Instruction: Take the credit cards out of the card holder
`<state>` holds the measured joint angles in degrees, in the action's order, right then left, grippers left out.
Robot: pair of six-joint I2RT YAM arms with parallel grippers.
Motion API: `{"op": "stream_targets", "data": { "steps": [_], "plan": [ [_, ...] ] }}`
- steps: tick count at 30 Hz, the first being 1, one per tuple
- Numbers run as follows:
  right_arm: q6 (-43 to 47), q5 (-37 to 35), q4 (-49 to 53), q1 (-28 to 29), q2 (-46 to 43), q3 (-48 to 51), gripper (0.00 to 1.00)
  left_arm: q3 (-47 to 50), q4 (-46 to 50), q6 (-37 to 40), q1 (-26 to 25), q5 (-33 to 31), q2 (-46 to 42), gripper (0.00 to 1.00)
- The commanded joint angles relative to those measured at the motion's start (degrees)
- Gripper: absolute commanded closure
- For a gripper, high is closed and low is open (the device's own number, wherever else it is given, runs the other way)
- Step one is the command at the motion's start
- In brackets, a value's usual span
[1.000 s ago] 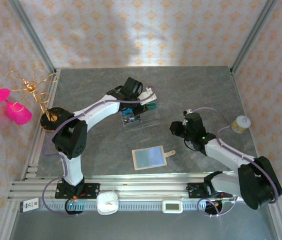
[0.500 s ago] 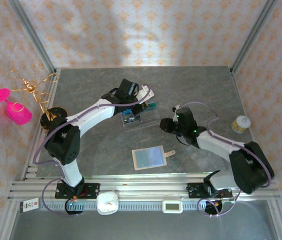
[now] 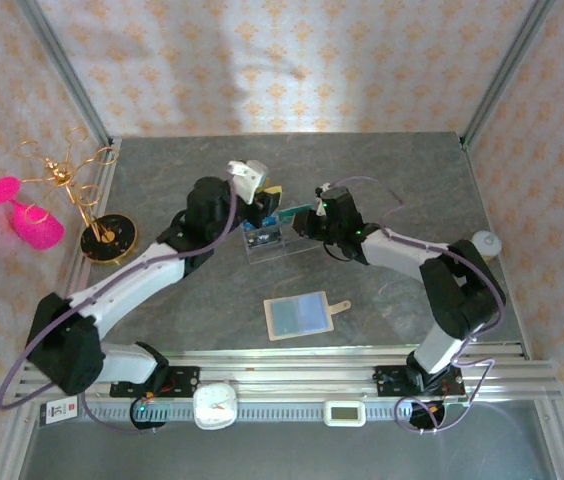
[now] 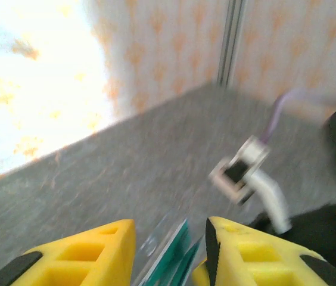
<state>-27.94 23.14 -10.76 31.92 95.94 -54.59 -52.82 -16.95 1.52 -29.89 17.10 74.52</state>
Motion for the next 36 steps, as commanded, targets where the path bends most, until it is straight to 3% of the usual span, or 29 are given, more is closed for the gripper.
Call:
{"op": "stream_targets", "data": {
  "steps": [1, 10, 17, 26, 32, 36],
  "plan": [
    [-1.1, -4.2, 0.3, 0.2, 2.1, -3.5, 0.83, 6.2, -12.0, -14.8, -0.3, -0.4, -2.7, 0.62],
    [-0.9, -10.6, 4.4, 0.7, 4.0, -8.4, 0.80, 13.2, -5.8, -19.3, -2.5, -3.4, -11.2, 0.61],
    [-0.5, -11.9, 7.0, 2.0, 5.3, -10.3, 0.76, 16.2, -4.2, -21.2, -2.6, -6.0, -11.7, 0.62],
    [4.5, -10.8, 8.7, 6.1, -6.5, -3.7, 0.66, 19.7, -5.8, -23.9, -2.7, -3.3, -14.1, 0.62],
    [5.0, -9.3, 12.7, 13.9, -14.8, 8.5, 0.61, 24.2, -3.7, -28.1, -2.6, -3.2, -20.1, 0.63],
    [5.1, -14.4, 17.8, 24.7, -16.1, 12.1, 0.58, 28.9, -2.9, -31.2, -2.6, -4.1, -26.2, 0.62]
  ]
}}
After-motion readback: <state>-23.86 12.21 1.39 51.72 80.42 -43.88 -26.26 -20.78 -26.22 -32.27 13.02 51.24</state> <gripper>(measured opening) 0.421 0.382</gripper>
